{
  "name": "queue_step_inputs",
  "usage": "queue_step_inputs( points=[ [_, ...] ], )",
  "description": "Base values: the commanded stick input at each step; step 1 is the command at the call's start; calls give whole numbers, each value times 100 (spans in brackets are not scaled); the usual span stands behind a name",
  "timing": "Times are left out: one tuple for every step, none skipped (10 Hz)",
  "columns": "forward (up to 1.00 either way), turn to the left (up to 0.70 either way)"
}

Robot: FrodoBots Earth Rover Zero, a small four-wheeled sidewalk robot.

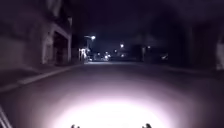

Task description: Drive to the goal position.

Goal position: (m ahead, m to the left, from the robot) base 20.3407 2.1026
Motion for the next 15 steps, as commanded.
queue_step_inputs(
  points=[
    [85, 0],
    [85, 0],
    [85, 0],
    [85, 0],
    [85, 0],
    [85, 0],
    [85, 0],
    [85, 0],
    [85, 0],
    [85, 0],
    [85, 0],
    [85, 0],
    [85, 0],
    [85, 0],
    [85, 0]
  ],
)
